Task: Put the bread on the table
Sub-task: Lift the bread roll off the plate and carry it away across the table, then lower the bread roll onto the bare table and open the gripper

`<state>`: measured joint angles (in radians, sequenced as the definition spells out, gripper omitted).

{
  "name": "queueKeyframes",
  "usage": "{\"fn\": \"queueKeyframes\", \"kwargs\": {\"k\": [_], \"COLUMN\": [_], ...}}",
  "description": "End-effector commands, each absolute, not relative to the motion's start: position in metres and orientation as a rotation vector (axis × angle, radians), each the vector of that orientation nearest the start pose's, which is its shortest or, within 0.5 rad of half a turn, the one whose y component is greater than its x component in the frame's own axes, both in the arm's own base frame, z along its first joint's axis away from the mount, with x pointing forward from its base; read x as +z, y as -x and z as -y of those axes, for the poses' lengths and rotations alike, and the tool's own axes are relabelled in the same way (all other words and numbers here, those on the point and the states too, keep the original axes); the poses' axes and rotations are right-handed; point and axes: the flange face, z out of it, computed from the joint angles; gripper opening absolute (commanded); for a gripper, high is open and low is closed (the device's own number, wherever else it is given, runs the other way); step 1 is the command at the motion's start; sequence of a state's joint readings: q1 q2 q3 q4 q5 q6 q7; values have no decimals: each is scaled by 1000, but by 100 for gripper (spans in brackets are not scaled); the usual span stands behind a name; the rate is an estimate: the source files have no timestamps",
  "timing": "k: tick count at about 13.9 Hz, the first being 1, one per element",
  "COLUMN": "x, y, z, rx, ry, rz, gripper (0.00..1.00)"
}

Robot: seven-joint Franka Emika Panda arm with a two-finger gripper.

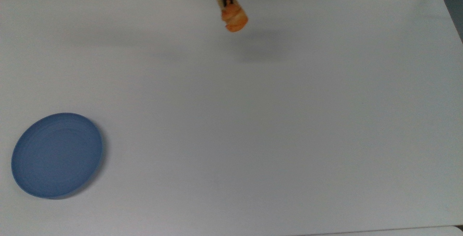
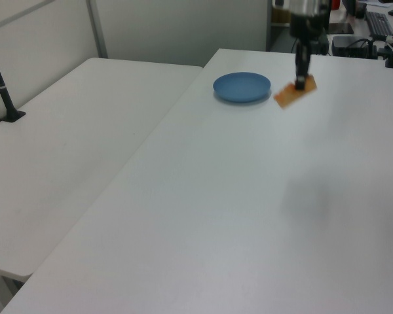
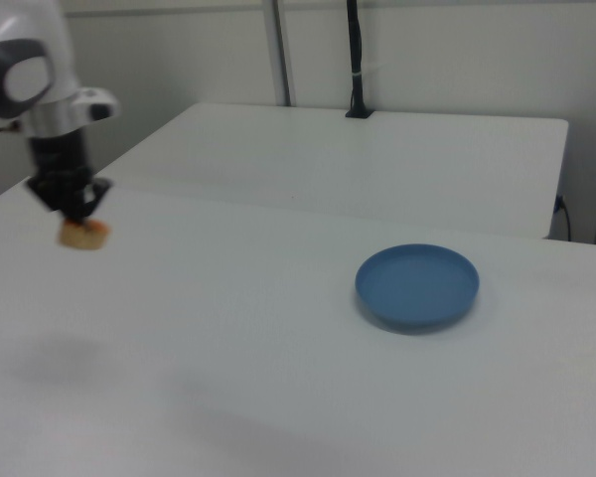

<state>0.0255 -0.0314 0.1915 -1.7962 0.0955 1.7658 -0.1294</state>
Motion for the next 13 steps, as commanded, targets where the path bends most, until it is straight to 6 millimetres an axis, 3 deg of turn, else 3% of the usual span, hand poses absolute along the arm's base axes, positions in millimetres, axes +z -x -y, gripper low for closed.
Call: {"fn": "queueKeyframes", "kwargs": {"k": [1,2,7,10,13], "x": [505,485,403,380,366], "y": [-492,-485,-465,-439,-424], "z": [-219,-254,-353,-380,-388], "rx": [133,151,81,-34,-77], "ry": [3005,2994,2986,2958,2976], "rz": [614,635,486,573,607], "gripper": [9,9,9,11,12]}}
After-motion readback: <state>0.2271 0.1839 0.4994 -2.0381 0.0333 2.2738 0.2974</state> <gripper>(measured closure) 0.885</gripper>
